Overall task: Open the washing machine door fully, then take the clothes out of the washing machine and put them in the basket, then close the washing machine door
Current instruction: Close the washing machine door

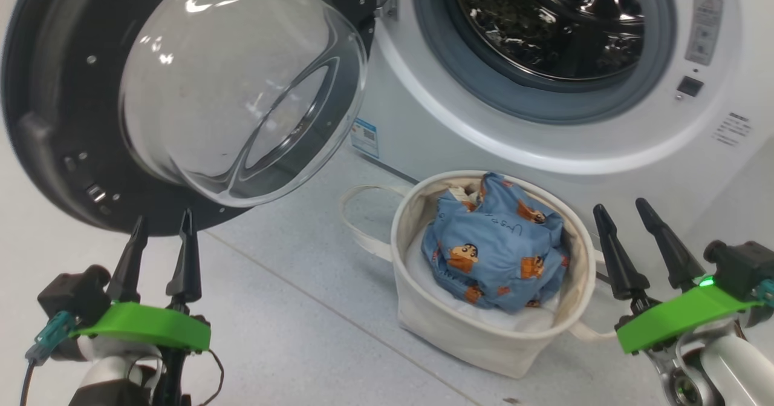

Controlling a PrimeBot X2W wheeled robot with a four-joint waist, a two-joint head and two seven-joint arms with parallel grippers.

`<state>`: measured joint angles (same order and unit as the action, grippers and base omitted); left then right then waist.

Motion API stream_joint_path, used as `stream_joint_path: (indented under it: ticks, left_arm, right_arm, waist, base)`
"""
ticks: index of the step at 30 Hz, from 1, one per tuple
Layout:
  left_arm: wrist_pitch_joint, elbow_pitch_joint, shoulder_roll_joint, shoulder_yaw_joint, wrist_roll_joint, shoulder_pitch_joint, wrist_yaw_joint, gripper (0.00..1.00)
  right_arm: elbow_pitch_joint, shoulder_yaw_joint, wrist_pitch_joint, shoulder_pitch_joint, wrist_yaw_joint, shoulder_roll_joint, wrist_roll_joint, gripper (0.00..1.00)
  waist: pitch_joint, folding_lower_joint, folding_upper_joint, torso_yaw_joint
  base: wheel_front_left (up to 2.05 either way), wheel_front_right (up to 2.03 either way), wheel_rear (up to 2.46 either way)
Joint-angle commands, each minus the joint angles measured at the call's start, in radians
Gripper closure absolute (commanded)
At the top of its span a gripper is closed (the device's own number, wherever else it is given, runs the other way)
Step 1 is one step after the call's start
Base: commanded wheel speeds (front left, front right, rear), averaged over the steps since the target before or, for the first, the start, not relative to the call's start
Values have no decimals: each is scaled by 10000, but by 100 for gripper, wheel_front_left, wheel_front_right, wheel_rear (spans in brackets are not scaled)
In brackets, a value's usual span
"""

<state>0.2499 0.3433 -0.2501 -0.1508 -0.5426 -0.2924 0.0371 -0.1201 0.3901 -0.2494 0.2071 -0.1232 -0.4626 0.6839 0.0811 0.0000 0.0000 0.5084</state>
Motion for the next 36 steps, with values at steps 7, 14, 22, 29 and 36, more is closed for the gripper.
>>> stream_joint_path:
  ticks: [7, 14, 22, 29, 36]
  left_arm:
    - [118, -367, -204, 637, 69, -76, 33, 0]
    - [118, -469, -220, 780, 103, 104, -1, 0]
    - [118, -481, -276, 770, 130, 144, 25, 0]
    - [86, -393, -358, 695, 122, 71, 58, 0]
    - [3, -479, -449, 660, 18, -89, 115, 0]
  right_arm:
    - [220, 317, -91, 533, -75, -298, 92, 0]
    - [83, 630, -93, 772, -75, -291, 181, 0]
    - [-56, 747, -104, 808, -75, -267, 251, 0]
    - [-125, 649, -114, 657, -75, -221, 258, 0]
    - [-43, 462, -120, 471, -75, -178, 195, 0]
  waist:
    - [33, 0, 0, 210]
    - [2, 0, 0, 235]
    - [-102, 0, 0, 211]
    - [-234, 0, 0, 169]
    - [-222, 0, 0, 155]
  base:
    - [0, 0, 0]
    - [0, 0, 0]
    - [0, 0, 0]
    - [0, 0, 0]
    - [0, 0, 0]
